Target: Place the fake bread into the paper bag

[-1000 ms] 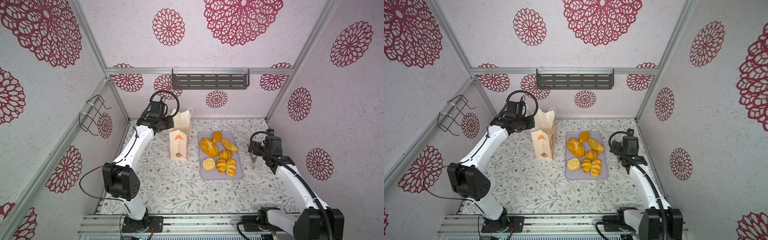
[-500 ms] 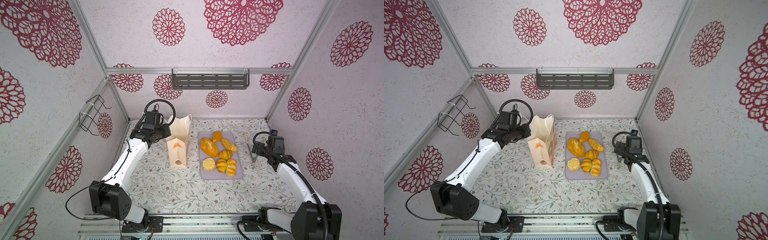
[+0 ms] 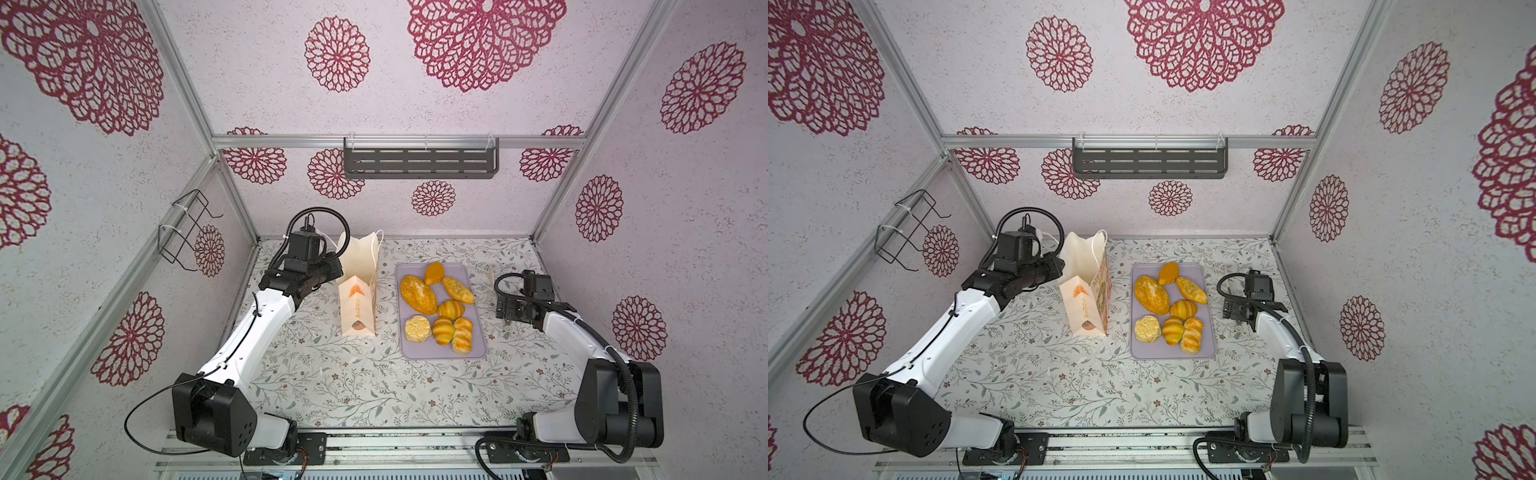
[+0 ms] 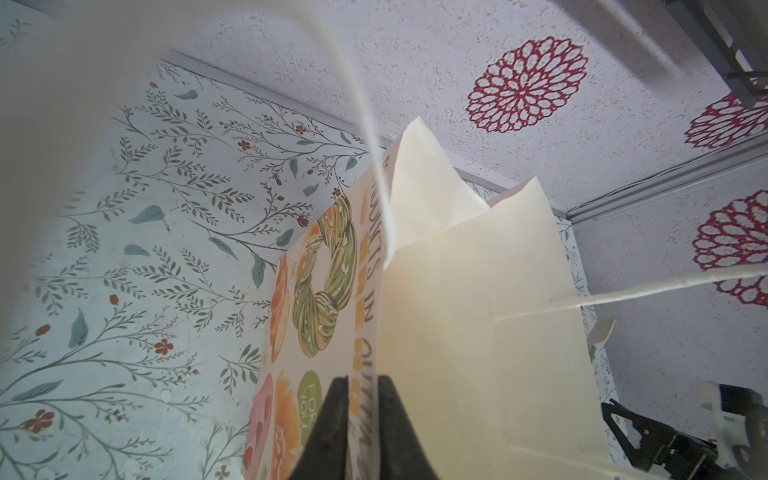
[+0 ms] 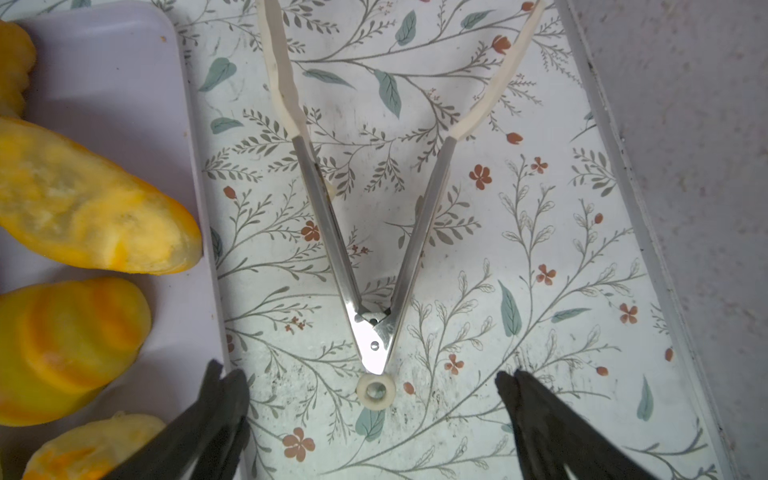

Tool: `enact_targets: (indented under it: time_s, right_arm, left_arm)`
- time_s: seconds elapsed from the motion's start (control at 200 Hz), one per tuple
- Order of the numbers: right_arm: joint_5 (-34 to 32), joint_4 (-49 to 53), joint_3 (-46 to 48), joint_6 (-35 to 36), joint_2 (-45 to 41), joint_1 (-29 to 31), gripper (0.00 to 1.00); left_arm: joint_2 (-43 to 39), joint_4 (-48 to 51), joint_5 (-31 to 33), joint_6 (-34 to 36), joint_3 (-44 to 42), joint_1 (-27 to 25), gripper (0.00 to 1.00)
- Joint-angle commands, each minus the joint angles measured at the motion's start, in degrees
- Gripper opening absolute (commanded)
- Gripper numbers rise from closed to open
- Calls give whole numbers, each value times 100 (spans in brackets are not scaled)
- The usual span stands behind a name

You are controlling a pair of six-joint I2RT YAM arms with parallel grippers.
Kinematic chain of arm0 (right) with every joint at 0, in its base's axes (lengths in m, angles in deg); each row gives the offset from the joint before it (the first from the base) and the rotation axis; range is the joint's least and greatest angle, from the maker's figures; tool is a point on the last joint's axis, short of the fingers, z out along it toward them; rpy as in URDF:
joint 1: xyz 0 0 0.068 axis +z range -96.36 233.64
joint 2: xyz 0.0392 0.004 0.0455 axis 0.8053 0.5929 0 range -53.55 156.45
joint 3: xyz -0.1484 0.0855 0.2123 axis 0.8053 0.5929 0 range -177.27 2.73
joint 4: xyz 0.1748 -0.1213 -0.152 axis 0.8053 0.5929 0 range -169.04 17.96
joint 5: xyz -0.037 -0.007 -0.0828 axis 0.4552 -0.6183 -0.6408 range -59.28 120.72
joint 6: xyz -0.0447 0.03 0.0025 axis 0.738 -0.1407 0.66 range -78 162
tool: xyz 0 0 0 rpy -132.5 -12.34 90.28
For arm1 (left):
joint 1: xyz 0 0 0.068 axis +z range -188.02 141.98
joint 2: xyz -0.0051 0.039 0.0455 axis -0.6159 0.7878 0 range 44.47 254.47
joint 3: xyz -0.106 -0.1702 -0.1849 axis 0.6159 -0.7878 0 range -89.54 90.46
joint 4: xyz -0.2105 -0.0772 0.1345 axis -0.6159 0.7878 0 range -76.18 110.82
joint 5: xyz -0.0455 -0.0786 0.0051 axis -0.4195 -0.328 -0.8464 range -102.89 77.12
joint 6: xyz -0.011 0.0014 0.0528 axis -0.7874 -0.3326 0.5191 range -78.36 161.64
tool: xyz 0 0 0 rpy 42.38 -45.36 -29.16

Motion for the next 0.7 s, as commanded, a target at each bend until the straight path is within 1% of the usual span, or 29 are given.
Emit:
enact_targets:
  time_s: [0.0,0.29,0.34,0.445,0.495,0.626,0.696]
  right_arm:
    - [-144,-85,-217,185,133,-13,99]
    - [-318,-63,-346,335,458,-13,99]
    - [-341,-95,-351,350,500,-13,99]
    - [-442,-122,-410,368,640,-13,99]
    - [-417,-139,-463,396,715,-13,99]
    - [-467,-190,-590,448,905,-13,99]
    - [-473,-272,-648,479,1014,-13,99]
  left_arm:
    - [-190,-136,75,30,-68,-24,27]
    - [-424,-192,316,169,-140,-15,54]
    - [-460,-238,324,193,-156,-15,62]
    - [-531,-361,295,205,-173,-15,83]
    - [-536,-381,263,202,-131,-15,89]
    - [-505,-201,255,220,243,-15,100]
    - [-485,-65,347,322,513,-7,97]
